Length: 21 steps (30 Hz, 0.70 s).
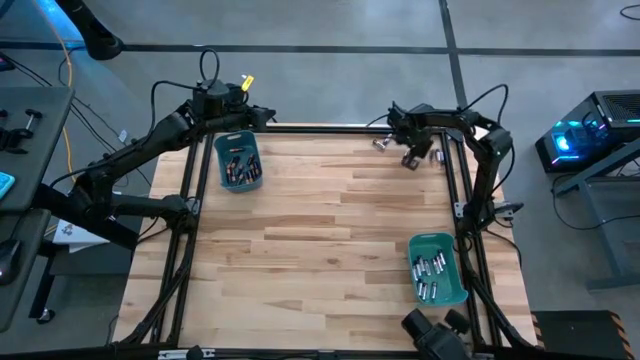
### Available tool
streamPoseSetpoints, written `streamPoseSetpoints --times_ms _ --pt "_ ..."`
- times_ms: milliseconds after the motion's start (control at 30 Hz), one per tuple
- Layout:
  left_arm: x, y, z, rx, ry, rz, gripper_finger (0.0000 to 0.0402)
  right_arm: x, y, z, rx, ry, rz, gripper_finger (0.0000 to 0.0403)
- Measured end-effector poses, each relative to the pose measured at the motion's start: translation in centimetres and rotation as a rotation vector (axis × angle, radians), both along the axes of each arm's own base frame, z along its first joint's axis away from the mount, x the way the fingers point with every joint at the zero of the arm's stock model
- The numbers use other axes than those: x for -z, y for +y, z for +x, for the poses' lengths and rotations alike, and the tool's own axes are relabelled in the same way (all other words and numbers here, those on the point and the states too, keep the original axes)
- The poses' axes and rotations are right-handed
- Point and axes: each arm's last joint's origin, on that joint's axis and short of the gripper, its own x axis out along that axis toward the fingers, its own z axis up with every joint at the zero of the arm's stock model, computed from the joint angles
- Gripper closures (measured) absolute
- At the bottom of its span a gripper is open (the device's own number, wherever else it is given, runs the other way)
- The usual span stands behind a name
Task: Sort batteries
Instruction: Put the black battery into the blue bin
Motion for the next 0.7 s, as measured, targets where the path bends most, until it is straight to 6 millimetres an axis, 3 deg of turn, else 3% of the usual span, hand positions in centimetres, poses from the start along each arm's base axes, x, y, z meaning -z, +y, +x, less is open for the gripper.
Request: streamPoseSetpoints --times_ms 200,333,400,567,700 --pt "0.0 0.0 0.0 -0.006 -0.002 -0.002 0.0241 -4.0 0.7 2.3 -0.038 -0.154 -0.039 0.0403" --pt "0.0 0.0 0.0 -0.008 -0.002 -0.001 0.0241 -6.0 1.1 2.1 0.053 -0.197 -0.03 0.04" --pt "0.0 0.0 0.0 -0.008 -0.002 -0.001 0.0241 -6.0 1.1 1.3 0.147 -0.243 0.047 0.0389" --pt "0.0 0.0 0.0 -0.009 -0.001 -0.002 0.0241 -5.5 1.3 0.9 0.351 -0.428 0.219 0.0317" --pt "0.0 0.0 0.0 -0.009 0.0 -0.003 0.0241 -5.5 1.9 1.8 0.403 -0.447 0.231 0.0247"
